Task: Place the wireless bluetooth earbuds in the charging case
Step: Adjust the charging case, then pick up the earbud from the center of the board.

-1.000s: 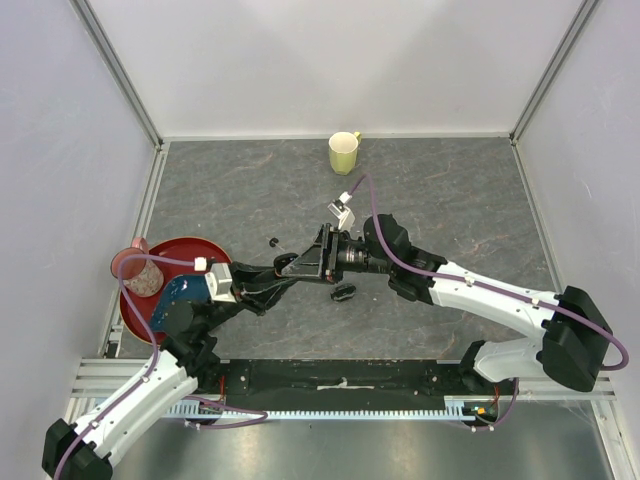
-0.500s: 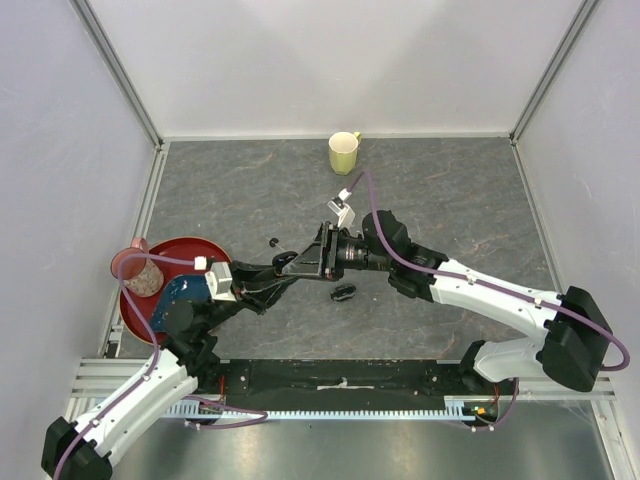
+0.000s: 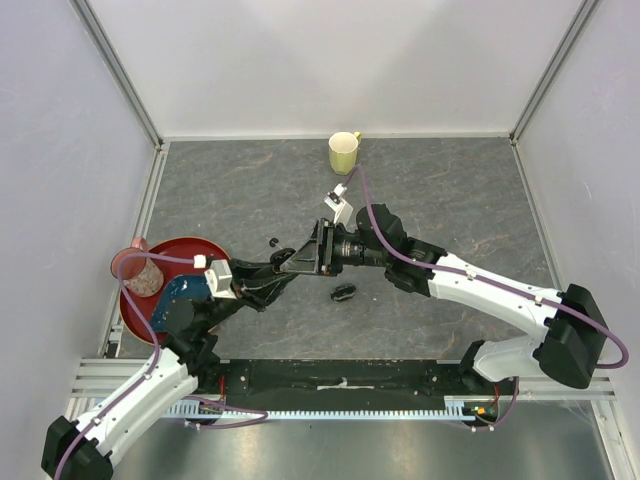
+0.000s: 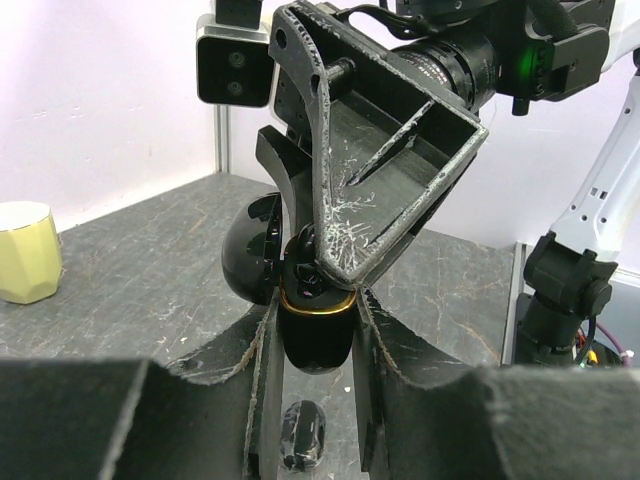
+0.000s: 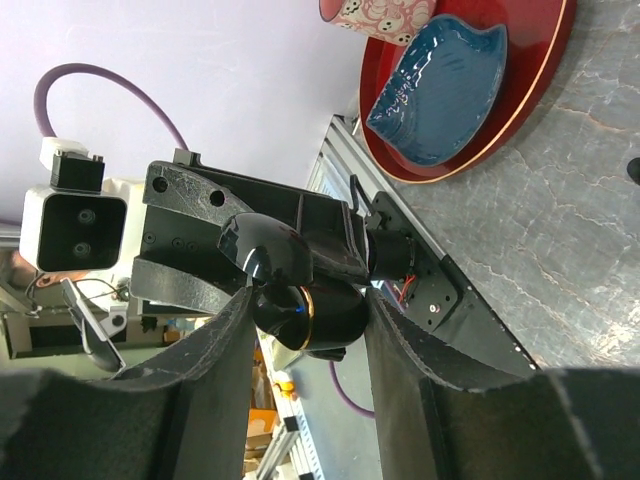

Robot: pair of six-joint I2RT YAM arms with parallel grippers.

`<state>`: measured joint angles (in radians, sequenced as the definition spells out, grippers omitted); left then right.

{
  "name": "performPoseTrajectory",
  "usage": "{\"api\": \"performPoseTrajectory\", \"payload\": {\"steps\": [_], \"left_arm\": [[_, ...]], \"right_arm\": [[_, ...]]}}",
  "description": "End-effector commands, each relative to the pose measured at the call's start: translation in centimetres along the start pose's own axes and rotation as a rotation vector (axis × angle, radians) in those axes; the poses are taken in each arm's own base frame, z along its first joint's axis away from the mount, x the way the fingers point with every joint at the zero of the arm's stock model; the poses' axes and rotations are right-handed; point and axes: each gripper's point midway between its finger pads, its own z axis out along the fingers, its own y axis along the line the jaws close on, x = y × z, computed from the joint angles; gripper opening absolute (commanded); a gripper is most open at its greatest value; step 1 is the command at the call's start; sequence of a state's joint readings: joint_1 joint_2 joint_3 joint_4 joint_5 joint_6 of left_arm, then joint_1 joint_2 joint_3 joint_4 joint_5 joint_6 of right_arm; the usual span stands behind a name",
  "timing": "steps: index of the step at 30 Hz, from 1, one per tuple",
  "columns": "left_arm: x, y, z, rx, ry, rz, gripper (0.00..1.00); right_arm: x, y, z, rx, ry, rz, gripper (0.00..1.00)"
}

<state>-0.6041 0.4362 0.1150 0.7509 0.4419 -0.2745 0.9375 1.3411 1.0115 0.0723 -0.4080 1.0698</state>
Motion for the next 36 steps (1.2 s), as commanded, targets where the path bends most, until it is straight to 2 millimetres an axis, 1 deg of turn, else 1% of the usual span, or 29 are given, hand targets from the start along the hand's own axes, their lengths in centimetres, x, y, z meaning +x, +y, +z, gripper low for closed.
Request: {"api": "performPoseTrajectory", "payload": {"steps": [1,3,4,6,7,9,10,13,15,18,23,25,26,27,28,29,30,31,32,33,35,36], "left_arm": [[-2.3,-1.6,0.6,0.078,-0.060,0.028,0.02],[-2.3,-1.4,0.4,0.066,-0.073,0.028,0.02],[-2.4,-1.3,0.4,0.059,-0.078,0.031,0.02],[-2.5,-1.2,0.1,0.044,-0.092,0.036,0.02],[-2.6,-1.1,0.0,0.041,-0.095,0.040,0.02],[-2.6,-1.0,-0.1,0.028,-0.099,0.043,0.02],[-2.6,-1.0,-0.2,0.026,-0.098,0.044,0.02],[-2.5,-0.7,-0.4,0.009,-0.101,0.043,0.02],[-2.4,-0.6,-0.5,0.002,-0.099,0.042,0.02],[-2.2,-0.6,-0.6,-0.004,-0.092,0.040,0.02],[-1.6,-0.1,-0.9,-0.032,-0.074,0.037,0.02],[-1.7,0.0,-1.0,-0.039,-0.073,0.045,0.02],[-1.7,0.0,-1.0,-0.039,-0.073,0.048,0.02],[-1.6,0.1,-1.1,-0.044,-0.068,0.050,0.02],[-1.6,0.1,-1.1,-0.044,-0.065,0.051,0.02],[-1.7,0.0,-1.2,-0.045,-0.071,0.054,0.02],[-1.6,0.0,-1.2,-0.046,-0.064,0.051,0.02],[-1.6,0.0,-1.3,-0.046,-0.065,0.052,0.02],[-1.6,0.0,-1.3,-0.049,-0.065,0.051,0.02],[-1.6,0.0,-1.4,-0.049,-0.062,0.050,0.02],[-1.7,-0.1,-1.5,-0.047,-0.066,0.050,0.02],[-1.6,-0.1,-1.6,-0.048,-0.063,0.048,0.02]], "right_arm": [[0.9,0.1,1.1,0.020,0.022,-0.055,0.48],[0.7,0.2,1.0,0.021,0.012,-0.062,0.53],[0.6,0.2,0.9,0.021,0.007,-0.065,0.60],[0.5,0.3,0.9,0.020,-0.003,-0.072,0.65],[0.1,0.5,0.7,0.018,-0.017,-0.076,0.71],[-0.2,0.5,0.5,0.022,-0.033,-0.079,0.76],[-0.5,0.7,0.3,0.020,-0.050,-0.084,0.80],[-1.5,1.1,-0.4,0.018,-0.093,-0.095,0.86],[-1.9,1.6,-0.8,0.009,-0.112,-0.106,0.88],[-2.7,2.9,-1.6,-0.028,-0.143,-0.131,0.91],[-3.4,6.2,-3.2,-0.142,-0.176,-0.173,0.94],[-3.8,7.1,-4.0,-0.164,-0.197,-0.190,0.95],[-4.1,7.1,-4.4,-0.161,-0.210,-0.193,0.94],[-5.0,6.4,-4.7,-0.133,-0.250,-0.187,0.95],[-5.6,6.6,-5.7,-0.135,-0.287,-0.187,0.94],[-6.0,6.2,-6.1,-0.121,-0.312,-0.179,0.93],[-7.1,5.5,-7.0,-0.098,-0.363,-0.160,0.93],[-7.6,5.0,-7.5,-0.080,-0.390,-0.145,0.93],[-8.0,4.0,-7.7,-0.049,-0.405,-0.128,0.93],[-8.9,2.9,-8.3,-0.015,-0.446,-0.102,0.92],[-9.4,0.6,-8.6,0.063,-0.464,-0.062,0.92],[-10.0,-1.2,-8.7,0.118,-0.482,-0.031,0.92]]}}
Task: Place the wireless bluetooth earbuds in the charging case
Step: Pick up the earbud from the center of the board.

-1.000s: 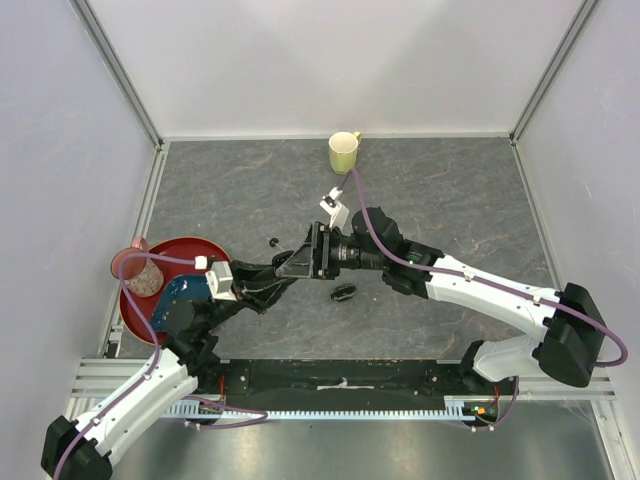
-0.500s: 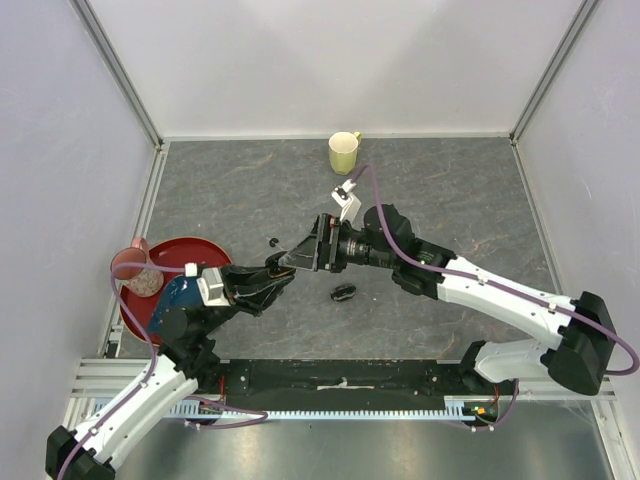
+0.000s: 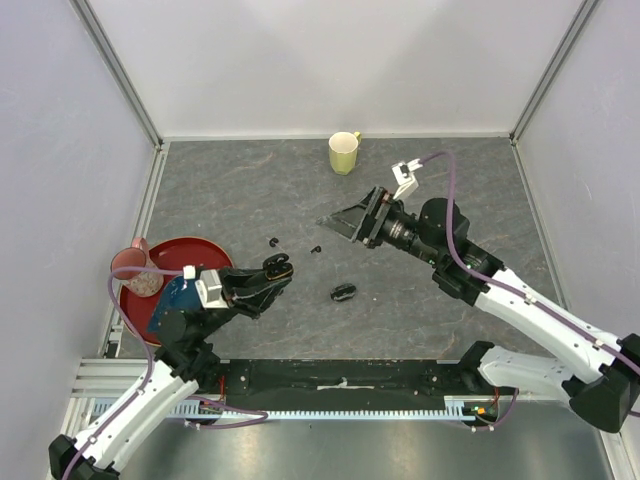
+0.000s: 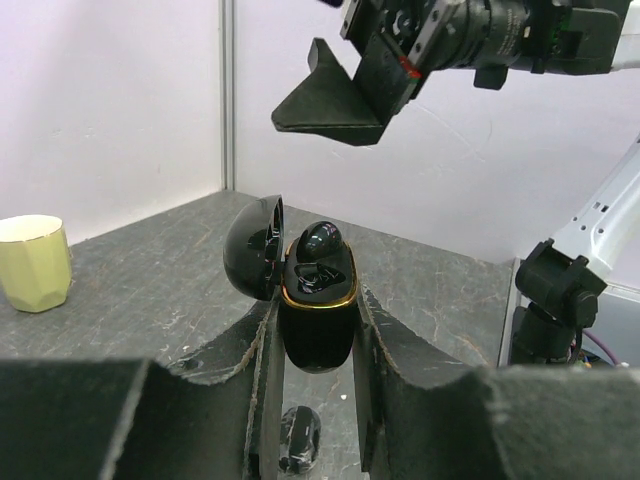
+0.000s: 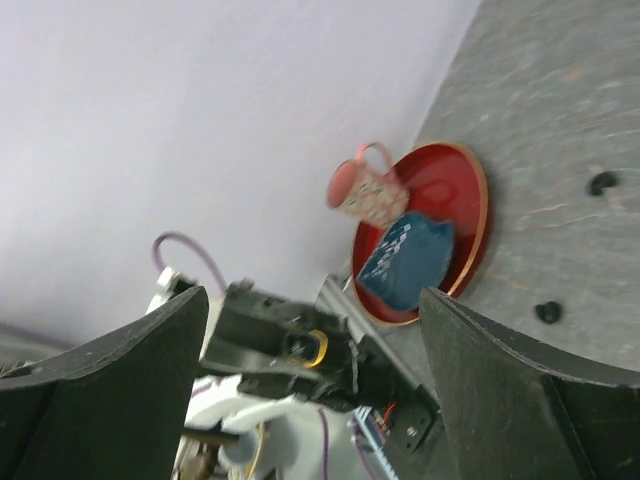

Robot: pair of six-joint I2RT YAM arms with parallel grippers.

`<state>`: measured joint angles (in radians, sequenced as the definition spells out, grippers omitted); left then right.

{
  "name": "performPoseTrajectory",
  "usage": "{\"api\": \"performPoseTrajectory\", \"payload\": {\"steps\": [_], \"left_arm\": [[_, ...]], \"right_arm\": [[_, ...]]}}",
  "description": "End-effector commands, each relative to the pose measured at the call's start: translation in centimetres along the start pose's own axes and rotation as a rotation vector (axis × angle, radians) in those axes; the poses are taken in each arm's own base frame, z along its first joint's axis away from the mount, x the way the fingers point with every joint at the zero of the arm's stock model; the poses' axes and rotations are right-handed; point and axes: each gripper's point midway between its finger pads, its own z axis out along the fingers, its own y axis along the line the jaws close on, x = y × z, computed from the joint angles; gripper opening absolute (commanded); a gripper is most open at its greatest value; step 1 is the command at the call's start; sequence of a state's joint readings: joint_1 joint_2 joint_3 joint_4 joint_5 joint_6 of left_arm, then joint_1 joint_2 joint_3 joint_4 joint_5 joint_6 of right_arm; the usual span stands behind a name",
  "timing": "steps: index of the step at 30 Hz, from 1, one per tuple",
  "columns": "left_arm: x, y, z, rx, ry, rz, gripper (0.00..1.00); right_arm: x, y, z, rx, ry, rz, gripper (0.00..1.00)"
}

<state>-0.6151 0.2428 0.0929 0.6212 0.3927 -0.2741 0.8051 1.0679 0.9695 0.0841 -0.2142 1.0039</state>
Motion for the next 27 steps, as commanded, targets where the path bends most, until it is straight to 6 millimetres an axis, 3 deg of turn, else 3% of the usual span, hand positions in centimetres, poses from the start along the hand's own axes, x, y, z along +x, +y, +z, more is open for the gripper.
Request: {"api": "performPoseTrajectory", "payload": {"steps": [1,4,8,13,25,27], "left_arm": [[-0.6,0.3,-0.2,-0.020,-0.017,0.035,0.02],[-0.8,0.2,-0.3,-0.020,-0.022,0.033,0.02],[-1.3,0.0,-0.5,-0.020,-0.028,0.039,0.02],[-1.9,-0.2,-0.6,-0.018,-0.036,0.054,0.02],[-3.1,-0.4,-1.0,-0.021,-0.044,0.104,0.02],[-3.3,-0.4,-1.1,-0.024,-0.047,0.115,0.02]], "right_arm": [[-1.0,-7.0,-0.4,0.259,-0.069,0.069,0.92],[-0.7,-11.6,-0.4,0.443,-0.062,0.070,0.92],[-0.3,-15.6,0.6,0.626,-0.022,0.045,0.95],[0.5,-18.8,1.9,0.744,0.048,0.001,0.95],[4.2,-26.6,6.8,0.972,0.118,0.047,0.77],[4.5,-27.5,6.6,1.046,0.097,0.057,0.74]]}}
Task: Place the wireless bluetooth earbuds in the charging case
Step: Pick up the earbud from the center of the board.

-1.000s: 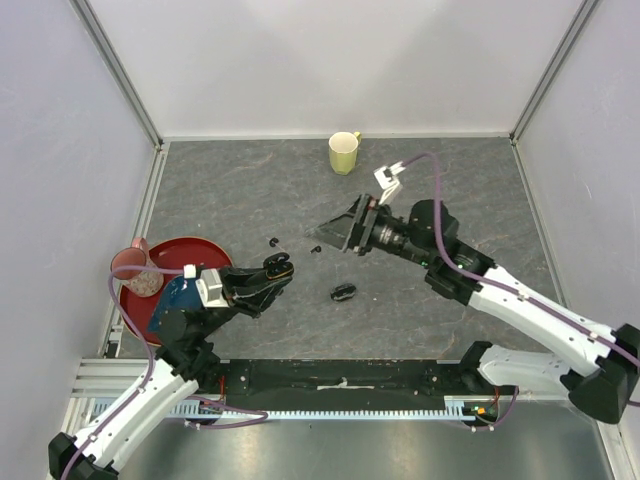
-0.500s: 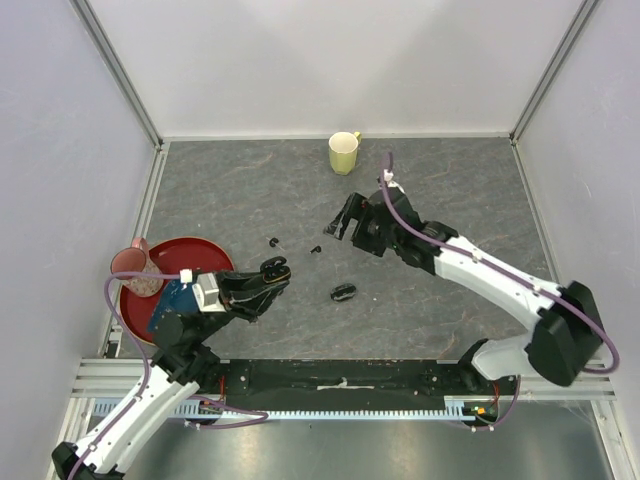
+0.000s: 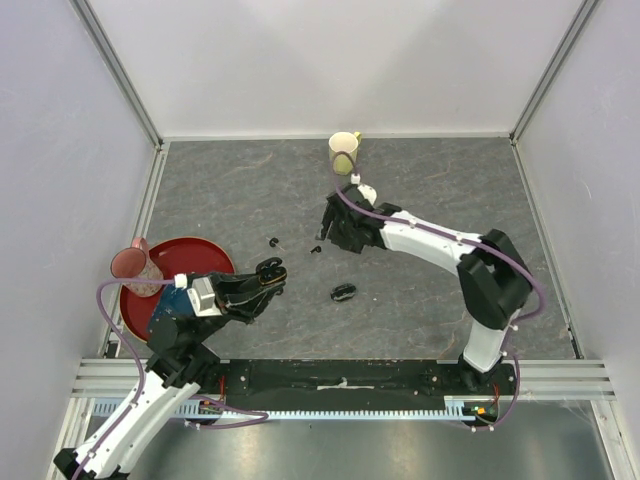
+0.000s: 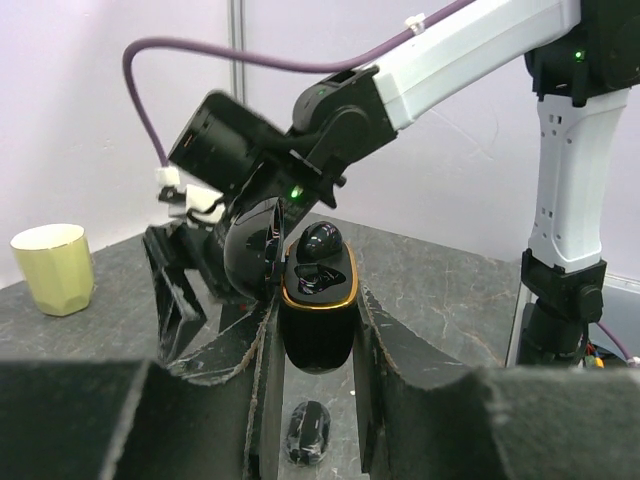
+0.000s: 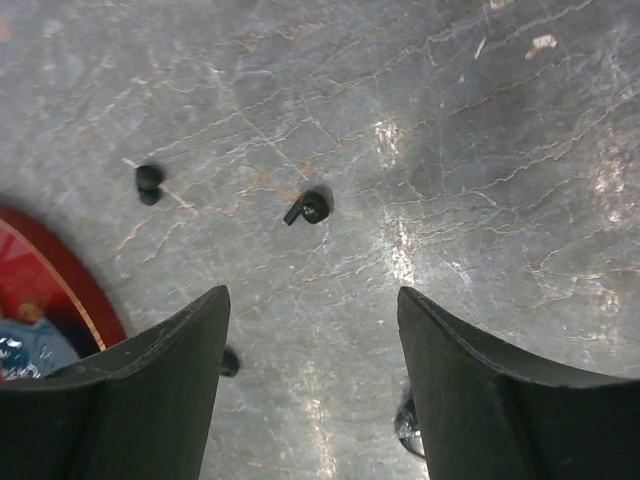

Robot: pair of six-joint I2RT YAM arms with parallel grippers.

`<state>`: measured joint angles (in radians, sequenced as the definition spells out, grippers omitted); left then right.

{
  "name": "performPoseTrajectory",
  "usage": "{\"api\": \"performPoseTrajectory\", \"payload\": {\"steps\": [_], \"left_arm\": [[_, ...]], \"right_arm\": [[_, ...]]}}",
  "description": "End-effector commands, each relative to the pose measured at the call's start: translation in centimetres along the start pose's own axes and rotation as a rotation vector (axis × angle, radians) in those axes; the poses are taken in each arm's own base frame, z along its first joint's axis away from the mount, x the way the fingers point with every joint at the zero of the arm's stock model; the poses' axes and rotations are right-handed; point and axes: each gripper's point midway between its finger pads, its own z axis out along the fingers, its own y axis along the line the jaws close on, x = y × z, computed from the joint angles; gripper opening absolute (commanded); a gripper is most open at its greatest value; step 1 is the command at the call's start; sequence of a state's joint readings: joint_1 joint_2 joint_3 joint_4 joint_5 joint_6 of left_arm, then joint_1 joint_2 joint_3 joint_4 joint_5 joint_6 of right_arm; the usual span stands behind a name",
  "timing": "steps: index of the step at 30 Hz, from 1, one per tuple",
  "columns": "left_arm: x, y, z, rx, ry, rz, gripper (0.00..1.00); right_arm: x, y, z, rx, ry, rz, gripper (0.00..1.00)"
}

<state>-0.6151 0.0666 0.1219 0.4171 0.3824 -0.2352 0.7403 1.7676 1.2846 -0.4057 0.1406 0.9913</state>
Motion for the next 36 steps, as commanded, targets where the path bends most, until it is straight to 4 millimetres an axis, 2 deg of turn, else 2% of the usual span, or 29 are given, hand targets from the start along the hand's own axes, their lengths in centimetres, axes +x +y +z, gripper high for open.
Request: {"api": "performPoseTrajectory", "payload": {"steps": [1,3,7,14,17,32,36], "left_arm": [[-2.1,0.2,0.1,-0.015,-0.040,0.079,0.02],[-2.2,0.2,0.1,-0.017,-0.039,0.086,0.02],[-2.0,0.3,0.1,-0.018,-0.032,0.096,0.02],[-2.1,0.4,0.1,-0.023,-0.031,0.107,0.02],[-2.2,0.5,0.1,-0.029,-0.032,0.110,0.02],[-2.1,0.8,-0.1,-0.047,-0.023,0.126,0.02],[-1.9,0.9,-0.2,-0.051,-0.017,0.129,0.02]], "right_arm": [[0.2,0.6,1.3,0.104,-0.045,0.027,0.72],[0.3,0.5,1.7,0.147,-0.067,0.057,0.70],[0.4,1.6,2.5,0.154,-0.092,0.112,0.71],[0.8,0.8,4.1,0.292,-0.072,0.167,0.69],[1.2,1.3,4.9,0.290,-0.053,0.192,0.63],[2.0,0.7,7.4,0.324,-0.048,0.231,0.54],[1.8,0.8,7.7,0.325,-0.060,0.230,0.48]]}}
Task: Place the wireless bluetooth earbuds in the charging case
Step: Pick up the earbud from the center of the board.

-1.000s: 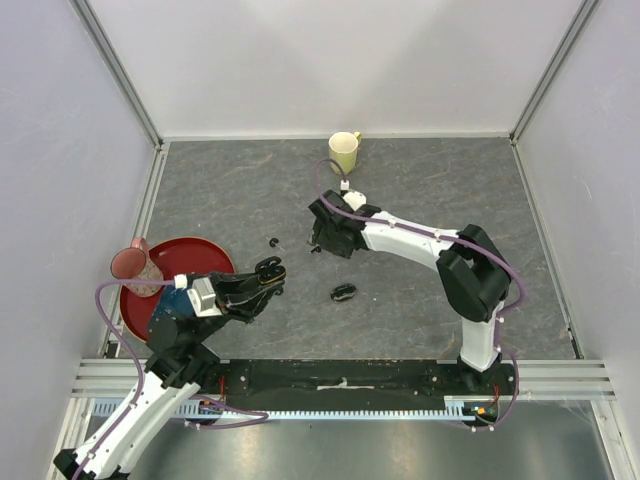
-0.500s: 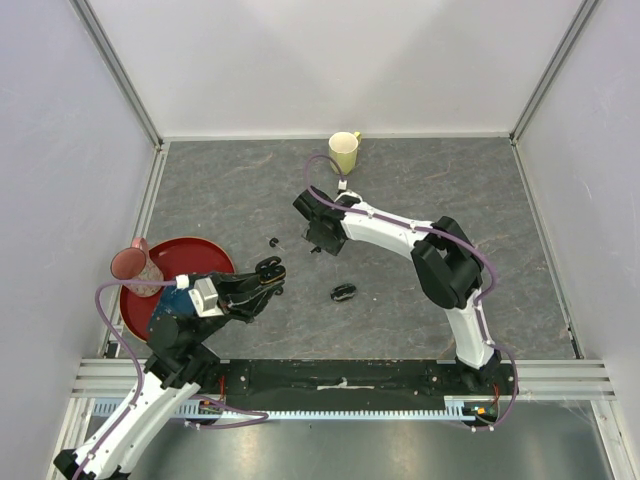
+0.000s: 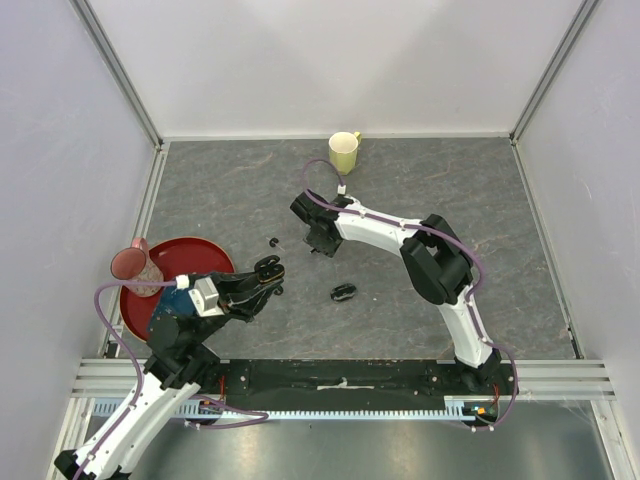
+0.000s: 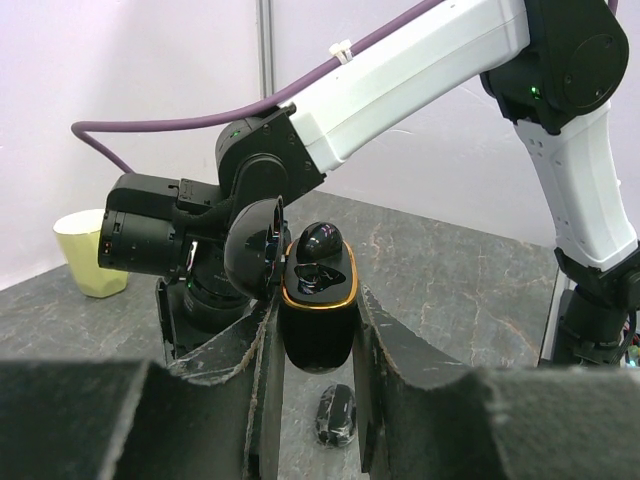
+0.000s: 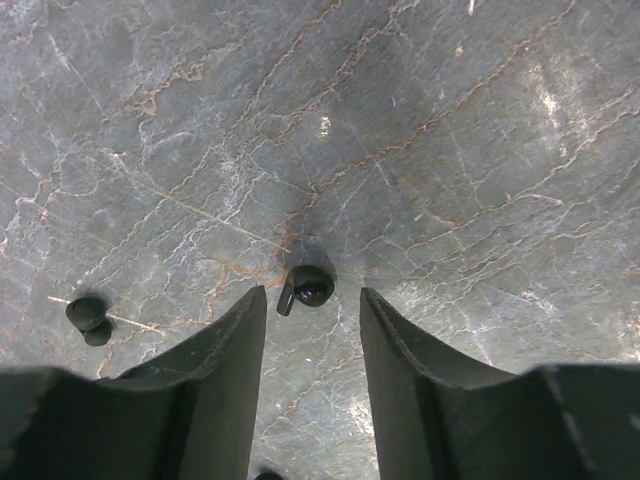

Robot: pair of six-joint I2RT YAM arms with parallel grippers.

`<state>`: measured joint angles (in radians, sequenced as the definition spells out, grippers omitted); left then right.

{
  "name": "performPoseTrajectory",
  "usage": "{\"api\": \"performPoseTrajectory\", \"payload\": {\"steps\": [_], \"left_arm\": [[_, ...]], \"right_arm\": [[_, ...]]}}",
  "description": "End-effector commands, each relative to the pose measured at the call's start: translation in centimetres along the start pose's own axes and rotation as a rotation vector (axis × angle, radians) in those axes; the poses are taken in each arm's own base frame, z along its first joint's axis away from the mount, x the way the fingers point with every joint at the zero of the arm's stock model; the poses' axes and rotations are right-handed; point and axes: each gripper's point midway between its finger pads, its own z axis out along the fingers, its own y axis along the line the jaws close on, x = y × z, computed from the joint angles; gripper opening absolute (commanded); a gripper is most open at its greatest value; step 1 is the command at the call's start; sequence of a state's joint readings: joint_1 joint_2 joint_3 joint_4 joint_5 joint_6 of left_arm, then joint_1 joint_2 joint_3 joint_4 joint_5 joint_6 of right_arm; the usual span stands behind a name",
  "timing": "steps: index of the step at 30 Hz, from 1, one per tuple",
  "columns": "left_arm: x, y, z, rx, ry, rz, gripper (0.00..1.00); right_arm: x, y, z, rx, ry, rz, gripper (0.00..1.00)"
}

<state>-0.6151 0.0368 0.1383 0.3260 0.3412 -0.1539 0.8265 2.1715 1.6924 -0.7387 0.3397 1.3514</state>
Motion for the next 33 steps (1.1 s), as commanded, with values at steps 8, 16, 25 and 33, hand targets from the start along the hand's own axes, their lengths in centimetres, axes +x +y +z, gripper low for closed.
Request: {"api": "performPoseTrajectory", "payload": {"steps": [8,16,25,33], "left_arm": [[-2.0,0.2,0.2,-0.010,-0.042,0.070,0.02],[-2.0,0.3,0.1,-0.015,-0.039,0.070,0.02],[-1.7,0.4,0.2,-0.016,-0.028,0.066,0.02],[-1.7,0.3,0.2,-0.015,-0.026,0.057,0.02]], "right_arm": [[-0.6,0.7,0.9,0.005,-0.028,0.025,0.42],[-0.7,0.4,1.3,0.015,-0.034,0.018,0.41],[-0.4,-0.2,1.7,0.016,-0.018,-0.001,0.26],[-0.4,-0.9,1.4,-0.002,-0.016,-0.160,0.17]]}}
